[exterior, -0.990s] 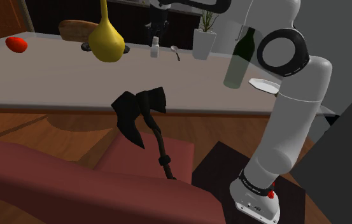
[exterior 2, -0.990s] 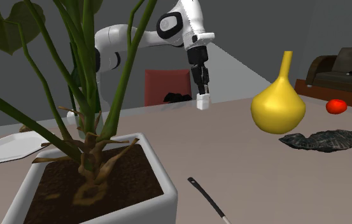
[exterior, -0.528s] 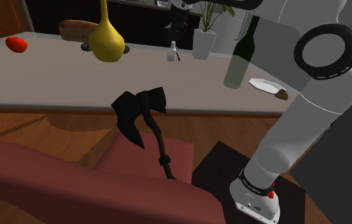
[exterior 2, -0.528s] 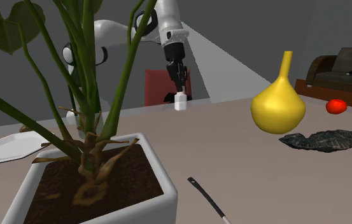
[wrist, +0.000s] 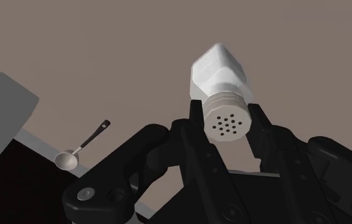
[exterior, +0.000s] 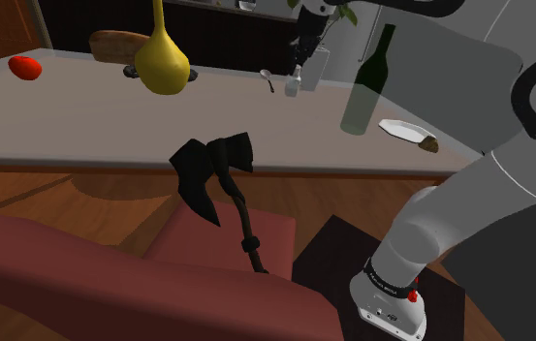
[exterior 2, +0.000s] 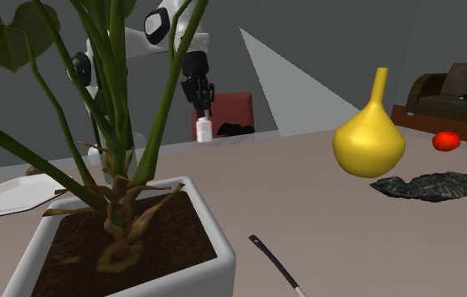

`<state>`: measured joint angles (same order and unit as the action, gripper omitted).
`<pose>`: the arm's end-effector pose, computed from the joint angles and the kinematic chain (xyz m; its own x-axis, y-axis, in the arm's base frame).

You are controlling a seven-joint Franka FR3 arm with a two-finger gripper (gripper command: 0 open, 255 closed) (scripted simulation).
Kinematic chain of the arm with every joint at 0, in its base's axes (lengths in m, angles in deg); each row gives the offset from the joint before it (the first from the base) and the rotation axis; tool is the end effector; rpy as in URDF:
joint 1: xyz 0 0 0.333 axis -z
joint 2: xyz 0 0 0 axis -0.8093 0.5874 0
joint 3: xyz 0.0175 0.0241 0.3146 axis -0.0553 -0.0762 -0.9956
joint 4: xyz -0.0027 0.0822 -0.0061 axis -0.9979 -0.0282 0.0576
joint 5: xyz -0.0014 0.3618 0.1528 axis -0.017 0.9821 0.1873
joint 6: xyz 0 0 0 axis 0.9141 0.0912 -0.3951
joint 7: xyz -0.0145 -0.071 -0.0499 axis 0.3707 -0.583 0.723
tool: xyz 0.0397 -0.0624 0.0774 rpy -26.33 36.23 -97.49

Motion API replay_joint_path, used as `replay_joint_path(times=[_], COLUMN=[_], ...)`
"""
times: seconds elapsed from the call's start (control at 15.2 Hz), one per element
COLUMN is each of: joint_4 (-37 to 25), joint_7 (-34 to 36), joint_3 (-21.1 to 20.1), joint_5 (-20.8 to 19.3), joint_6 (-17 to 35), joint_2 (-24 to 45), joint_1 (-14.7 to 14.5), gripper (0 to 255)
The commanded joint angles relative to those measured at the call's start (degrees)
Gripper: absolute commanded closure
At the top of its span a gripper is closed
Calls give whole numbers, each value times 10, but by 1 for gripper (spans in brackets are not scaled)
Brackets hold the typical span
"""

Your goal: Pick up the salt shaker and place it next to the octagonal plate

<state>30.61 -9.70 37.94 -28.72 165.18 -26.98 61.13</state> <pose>0.4444 -0.0703 0.7052 0.9590 0.0100 0.2831 -0.0410 -0.9839 0.1738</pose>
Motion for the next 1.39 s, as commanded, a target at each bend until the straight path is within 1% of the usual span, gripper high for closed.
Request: replay_joint_path(times=[0.0,0.33,0.66,0.99,1.32], joint_4=[28,84,122,142,145], joint_7=[-13,-52,-94,-138,-187], joint_3=[9,37,66,98,132], joint_5=[0,-6,-18,-37,-60], joint_6=[-8,-33,-68,-111,-158], joint_2=[-37,-124,-203,-273,-331], joint_1=[3,13,24,38,52], gripper=[255,255,255,255,255])
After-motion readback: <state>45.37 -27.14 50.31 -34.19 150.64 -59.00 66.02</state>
